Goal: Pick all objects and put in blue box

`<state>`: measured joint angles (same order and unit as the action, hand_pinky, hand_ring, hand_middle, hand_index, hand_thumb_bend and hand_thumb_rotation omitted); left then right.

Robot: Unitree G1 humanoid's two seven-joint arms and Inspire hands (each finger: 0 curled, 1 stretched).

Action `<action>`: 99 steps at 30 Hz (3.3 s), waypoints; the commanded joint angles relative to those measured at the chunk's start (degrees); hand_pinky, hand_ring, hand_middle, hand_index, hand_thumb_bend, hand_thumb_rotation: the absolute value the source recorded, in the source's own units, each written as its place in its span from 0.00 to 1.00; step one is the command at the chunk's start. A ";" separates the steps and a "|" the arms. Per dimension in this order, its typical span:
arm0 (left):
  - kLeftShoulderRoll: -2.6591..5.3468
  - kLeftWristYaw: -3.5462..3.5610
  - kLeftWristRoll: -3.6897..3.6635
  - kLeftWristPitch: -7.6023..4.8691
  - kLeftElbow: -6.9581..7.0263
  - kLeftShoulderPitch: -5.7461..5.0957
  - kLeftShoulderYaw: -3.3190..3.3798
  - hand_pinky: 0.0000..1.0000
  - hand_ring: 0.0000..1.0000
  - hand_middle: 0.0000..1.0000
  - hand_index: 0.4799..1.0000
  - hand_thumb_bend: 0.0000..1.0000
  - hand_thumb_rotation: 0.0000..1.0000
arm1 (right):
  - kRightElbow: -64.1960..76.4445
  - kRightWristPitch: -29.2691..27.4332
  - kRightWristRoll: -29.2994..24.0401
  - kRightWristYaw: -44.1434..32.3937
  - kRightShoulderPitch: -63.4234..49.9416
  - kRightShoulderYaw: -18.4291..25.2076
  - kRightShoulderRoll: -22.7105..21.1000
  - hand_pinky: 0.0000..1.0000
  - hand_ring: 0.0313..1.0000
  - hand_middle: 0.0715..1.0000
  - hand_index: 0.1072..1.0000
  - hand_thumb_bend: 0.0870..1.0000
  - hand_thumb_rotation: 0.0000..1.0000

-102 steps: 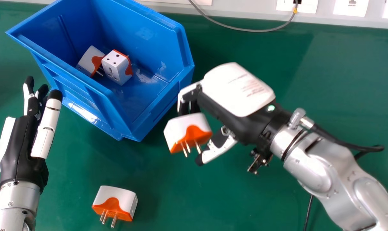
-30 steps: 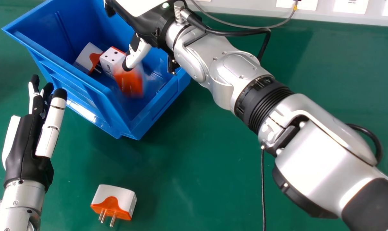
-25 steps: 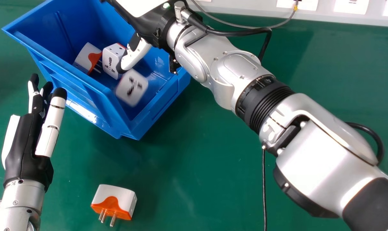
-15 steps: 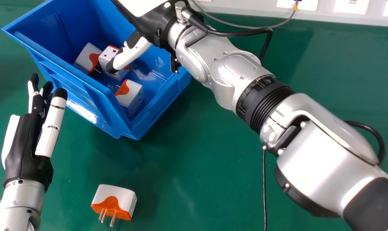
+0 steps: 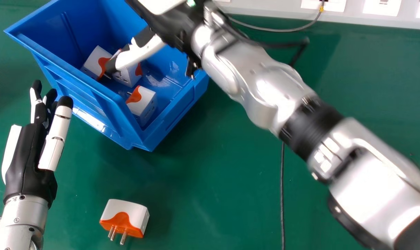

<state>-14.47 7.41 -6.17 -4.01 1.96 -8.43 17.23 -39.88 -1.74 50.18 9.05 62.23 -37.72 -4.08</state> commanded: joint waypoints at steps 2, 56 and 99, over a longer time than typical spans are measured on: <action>-0.52 -0.53 -0.13 -0.57 0.46 0.46 0.92 1.00 1.00 1.00 1.00 0.41 0.85 | 26.42 1.20 -0.84 -2.02 -13.65 5.48 -6.86 0.89 1.00 1.00 1.00 0.68 0.69; -2.80 -1.29 1.74 -4.97 -4.52 -1.33 2.51 1.00 1.00 1.00 1.00 0.45 0.96 | 49.67 -37.09 2.20 -12.93 -49.06 9.68 -24.56 0.87 0.93 0.93 0.88 0.42 0.49; -1.89 -1.34 0.74 -3.83 -3.36 -0.38 2.20 1.00 1.00 1.00 1.00 0.43 0.95 | 15.72 -32.43 13.95 -17.46 -18.01 -8.08 -5.34 0.81 0.93 0.92 0.86 0.39 0.17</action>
<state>-16.43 6.19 -4.67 -7.94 -2.88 -9.33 19.24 -23.64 -34.88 63.92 -9.63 42.31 -45.46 -10.60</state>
